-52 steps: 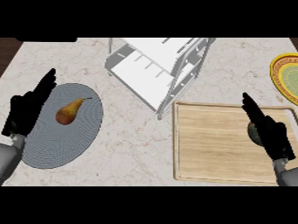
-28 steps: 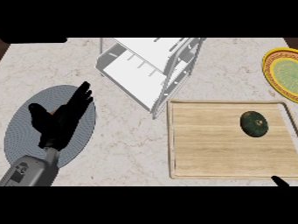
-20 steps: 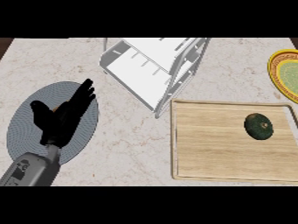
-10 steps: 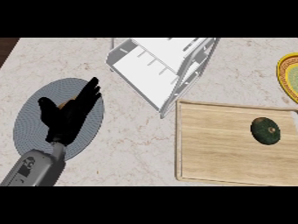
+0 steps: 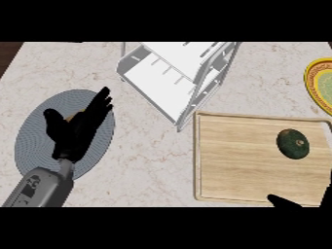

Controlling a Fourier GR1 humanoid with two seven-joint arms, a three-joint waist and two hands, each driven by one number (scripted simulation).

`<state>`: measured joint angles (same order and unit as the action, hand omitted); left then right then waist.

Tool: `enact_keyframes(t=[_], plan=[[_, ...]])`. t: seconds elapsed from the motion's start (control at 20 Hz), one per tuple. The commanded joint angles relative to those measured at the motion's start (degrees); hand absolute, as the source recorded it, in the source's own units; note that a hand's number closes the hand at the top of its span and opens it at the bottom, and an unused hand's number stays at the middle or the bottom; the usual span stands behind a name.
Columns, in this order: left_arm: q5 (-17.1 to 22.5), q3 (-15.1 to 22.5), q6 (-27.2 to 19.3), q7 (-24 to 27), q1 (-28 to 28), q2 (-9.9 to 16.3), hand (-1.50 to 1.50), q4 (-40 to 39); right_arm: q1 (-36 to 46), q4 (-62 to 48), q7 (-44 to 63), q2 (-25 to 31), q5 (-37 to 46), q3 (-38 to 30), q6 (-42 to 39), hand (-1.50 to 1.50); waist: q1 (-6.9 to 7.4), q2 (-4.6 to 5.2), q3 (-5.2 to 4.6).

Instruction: Pick the squash from the tray and place it in the tiered basket

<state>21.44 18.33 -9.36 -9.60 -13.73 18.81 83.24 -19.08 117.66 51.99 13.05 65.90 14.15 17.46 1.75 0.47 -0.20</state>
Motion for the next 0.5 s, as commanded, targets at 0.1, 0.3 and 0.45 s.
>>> enact_keyframes(t=[0.1, 0.3, 0.45], plan=[[-1.72, -1.5, 1.2, 2.85, 2.3, -2.08, 0.0, -1.58, 13.78, -8.14, 8.53, -7.16, 7.05, 2.7, -9.42, -1.5, -1.39, -0.39, 0.16], [-2.2, -4.78, 2.76, -1.95, 0.46, -2.15, 0.0, -0.86, 8.83, -8.33, 5.89, -6.86, 7.58, 0.47, -6.15, -1.5, -1.9, -0.5, 0.2], [-4.66, -3.62, 1.22, -0.57, 5.13, -3.25, 0.0, 3.71, 5.95, -12.44, 3.95, -8.05, 10.21, 0.89, -0.05, -1.5, -1.75, -0.56, 0.21]])
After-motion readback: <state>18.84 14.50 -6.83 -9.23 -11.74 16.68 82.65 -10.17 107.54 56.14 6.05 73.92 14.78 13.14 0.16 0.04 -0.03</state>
